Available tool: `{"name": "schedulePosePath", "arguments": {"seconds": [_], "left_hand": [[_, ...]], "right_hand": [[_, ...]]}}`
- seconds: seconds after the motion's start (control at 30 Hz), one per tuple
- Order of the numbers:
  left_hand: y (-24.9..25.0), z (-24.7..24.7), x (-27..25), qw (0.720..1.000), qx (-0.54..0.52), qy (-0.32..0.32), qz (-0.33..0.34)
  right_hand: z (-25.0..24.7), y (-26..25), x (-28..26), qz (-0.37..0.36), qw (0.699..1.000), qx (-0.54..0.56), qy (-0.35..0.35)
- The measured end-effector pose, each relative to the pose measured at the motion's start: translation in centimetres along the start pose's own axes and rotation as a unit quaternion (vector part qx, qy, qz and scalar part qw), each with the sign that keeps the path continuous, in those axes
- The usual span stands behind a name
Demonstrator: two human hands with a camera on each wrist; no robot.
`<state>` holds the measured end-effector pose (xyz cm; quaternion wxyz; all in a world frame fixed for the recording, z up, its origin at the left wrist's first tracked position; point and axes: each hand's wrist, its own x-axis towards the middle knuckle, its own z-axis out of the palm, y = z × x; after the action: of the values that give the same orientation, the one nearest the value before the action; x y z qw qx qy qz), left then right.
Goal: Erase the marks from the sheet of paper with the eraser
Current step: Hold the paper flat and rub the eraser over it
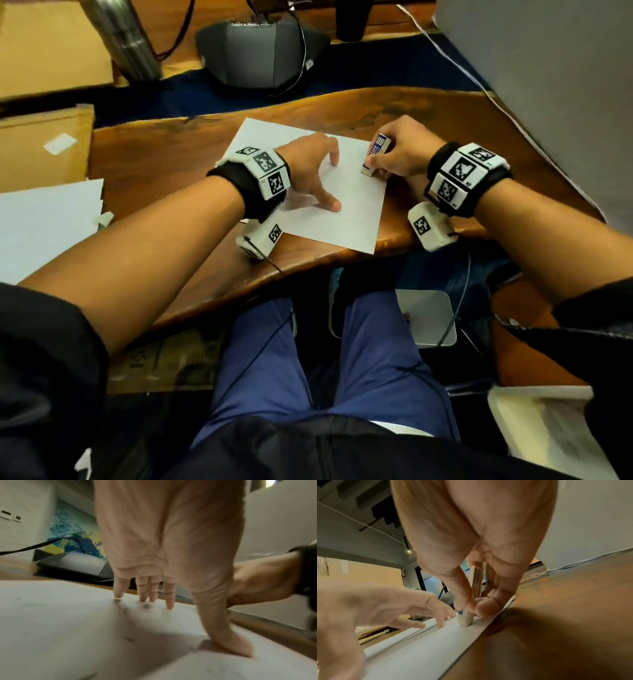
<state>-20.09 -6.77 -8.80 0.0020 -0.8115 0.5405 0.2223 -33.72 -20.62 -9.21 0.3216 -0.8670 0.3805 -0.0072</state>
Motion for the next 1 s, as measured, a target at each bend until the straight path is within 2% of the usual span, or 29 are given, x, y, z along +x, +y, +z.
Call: {"name": "schedulePosePath", "arguments": {"seconds": [0.1,0.27,0.37,0.5,0.63,0.77,0.93,1.0], "left_hand": [[-0.4,-0.1,0.8,0.998,-0.024,-0.045,-0.021],[-1.3,0.1,1.6,0.993,0.072,-0.094,-0.005],[-1.6,0.3,2.1,0.991,0.085,-0.108,-0.004],[-1.5,0.1,2.7,0.988,0.110,-0.112,-0.007],[-1.1,-0.2,3.2,0.986,0.115,-0.118,-0.017],[-1.4,-0.1,3.4,0.987,0.111,-0.116,-0.016],[-1.3,-0.2,3.3,0.985,0.120,-0.121,-0.019],[-1.3,-0.2,3.4,0.985,0.120,-0.120,-0.017]], "right_hand": [[-0.7,-0.4,0.3,-0.007,0.999,-0.024,-0.024],[-1.5,-1.9,2.5,0.030,0.999,0.039,0.016],[-0.5,-2.5,3.5,0.040,0.998,0.040,0.009],[0.6,-2.6,3.8,0.048,0.997,0.052,-0.004],[0.4,-2.7,4.1,0.077,0.994,0.069,0.040],[0.9,-3.0,3.5,0.047,0.999,0.023,-0.009],[0.7,-3.1,3.6,0.086,0.993,0.074,0.041],[1.2,-2.8,3.4,0.068,0.996,0.054,0.020]]}}
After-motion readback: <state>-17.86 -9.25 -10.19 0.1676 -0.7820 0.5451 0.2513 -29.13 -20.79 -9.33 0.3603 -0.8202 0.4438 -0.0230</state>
